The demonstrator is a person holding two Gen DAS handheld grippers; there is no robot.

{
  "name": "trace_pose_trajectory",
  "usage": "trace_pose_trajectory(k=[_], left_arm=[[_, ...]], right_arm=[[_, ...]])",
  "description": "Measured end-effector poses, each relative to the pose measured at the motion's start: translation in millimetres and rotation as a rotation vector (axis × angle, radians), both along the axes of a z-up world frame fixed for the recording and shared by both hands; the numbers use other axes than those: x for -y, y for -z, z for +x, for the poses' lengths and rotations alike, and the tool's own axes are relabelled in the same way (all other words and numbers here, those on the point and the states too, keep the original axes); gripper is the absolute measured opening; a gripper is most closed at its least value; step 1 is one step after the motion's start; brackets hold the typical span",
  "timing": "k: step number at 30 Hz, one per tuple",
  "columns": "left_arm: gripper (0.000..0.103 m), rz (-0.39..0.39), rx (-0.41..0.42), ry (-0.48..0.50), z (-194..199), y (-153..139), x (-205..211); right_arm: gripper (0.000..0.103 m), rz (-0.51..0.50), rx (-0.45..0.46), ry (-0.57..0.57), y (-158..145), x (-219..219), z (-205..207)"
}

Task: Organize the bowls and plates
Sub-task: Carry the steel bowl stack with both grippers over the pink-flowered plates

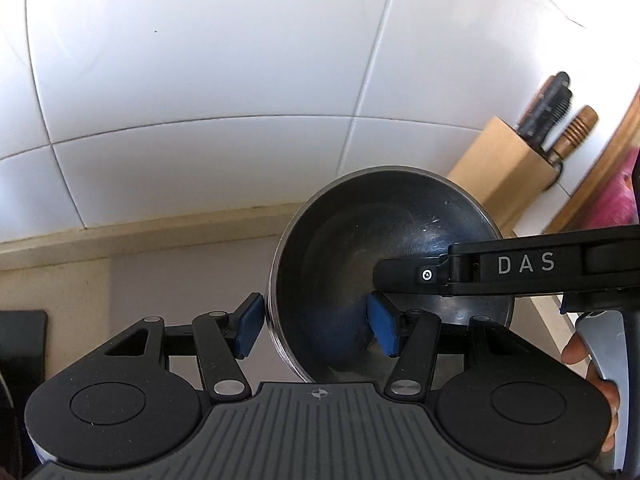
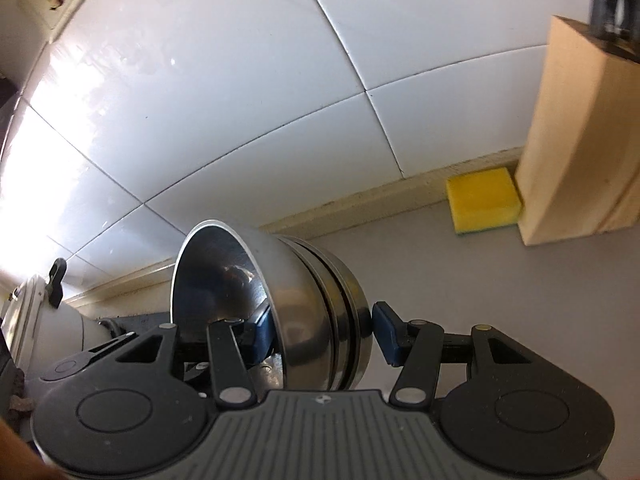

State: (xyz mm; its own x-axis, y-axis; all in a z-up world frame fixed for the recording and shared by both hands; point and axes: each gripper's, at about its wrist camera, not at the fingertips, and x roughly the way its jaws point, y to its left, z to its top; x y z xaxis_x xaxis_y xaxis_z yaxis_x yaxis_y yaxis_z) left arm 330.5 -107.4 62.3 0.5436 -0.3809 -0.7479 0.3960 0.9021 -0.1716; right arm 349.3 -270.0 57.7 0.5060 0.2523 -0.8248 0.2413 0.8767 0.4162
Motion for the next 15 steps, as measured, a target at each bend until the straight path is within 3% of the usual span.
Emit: trace_pose_trajectory(k=[15], left_arm=[[0.057, 0.042, -0.033, 0.058, -71.6, 10.5, 2.6]], right_arm=[[0.036, -0.028, -0.049, 0.003, 3.8, -14.1, -76.6]])
